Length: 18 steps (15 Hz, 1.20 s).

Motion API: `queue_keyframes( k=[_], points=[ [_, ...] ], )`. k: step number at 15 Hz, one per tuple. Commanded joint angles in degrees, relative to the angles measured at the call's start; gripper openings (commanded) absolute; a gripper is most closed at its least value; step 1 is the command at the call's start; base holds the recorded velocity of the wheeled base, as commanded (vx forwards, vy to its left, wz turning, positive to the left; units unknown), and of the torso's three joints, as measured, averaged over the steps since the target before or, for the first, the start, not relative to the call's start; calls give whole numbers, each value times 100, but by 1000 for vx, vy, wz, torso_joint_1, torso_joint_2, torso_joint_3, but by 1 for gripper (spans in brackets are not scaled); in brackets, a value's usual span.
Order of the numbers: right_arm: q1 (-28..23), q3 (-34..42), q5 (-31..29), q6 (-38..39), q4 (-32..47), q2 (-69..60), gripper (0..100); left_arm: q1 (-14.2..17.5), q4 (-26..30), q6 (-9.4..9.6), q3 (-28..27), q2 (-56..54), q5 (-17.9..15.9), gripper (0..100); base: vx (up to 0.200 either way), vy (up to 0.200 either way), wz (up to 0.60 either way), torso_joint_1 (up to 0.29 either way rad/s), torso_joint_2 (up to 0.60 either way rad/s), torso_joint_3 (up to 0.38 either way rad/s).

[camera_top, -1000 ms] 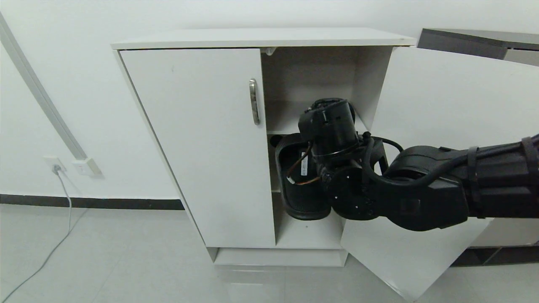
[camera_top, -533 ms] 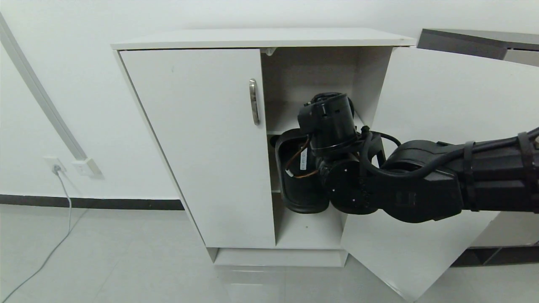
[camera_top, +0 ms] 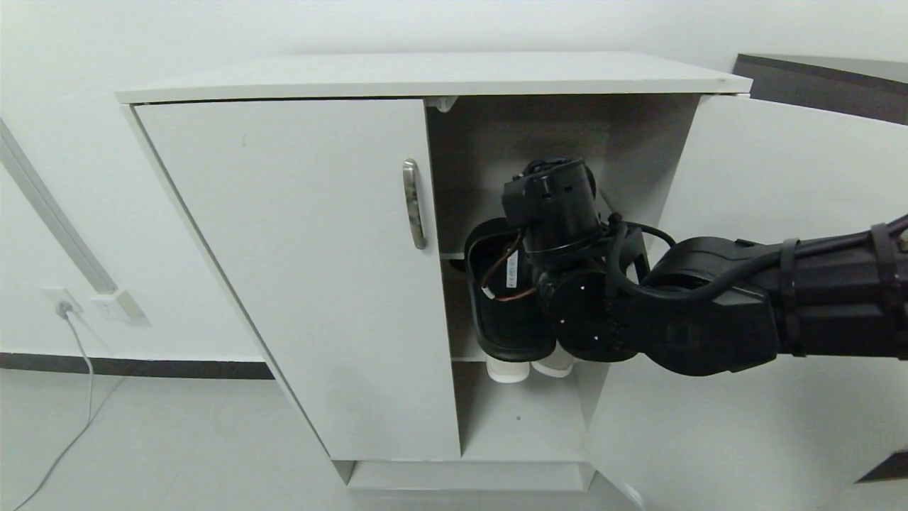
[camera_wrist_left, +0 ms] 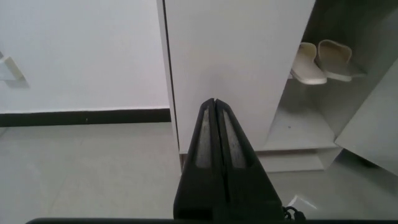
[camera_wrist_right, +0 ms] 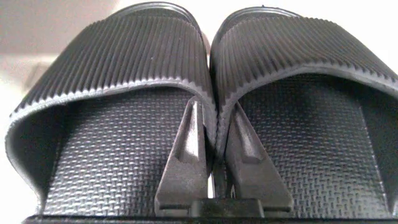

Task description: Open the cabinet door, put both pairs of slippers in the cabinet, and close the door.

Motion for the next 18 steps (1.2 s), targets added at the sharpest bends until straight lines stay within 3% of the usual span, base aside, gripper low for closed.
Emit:
queue_keyframes(
  k=[1,7,10,18],
  points=[
    [-11,-3,6,-7,-6,0,0,3,2,-1,-6,7,1,0,200,0,0,7,2,-2],
    [-371,-126,147,-192,-103,264,0,3,2,-10,2,7,10,0,33,0,0,0,0,1],
    [-573,-478,524,-271,-111,501,0,3,2,-10,2,7,10,0,0,0,0,0,0,0],
    [-969,-1779,551,-710,-41,1152,0,3,2,-10,2,7,10,0,0,0,0,0,0,0]
  ],
)
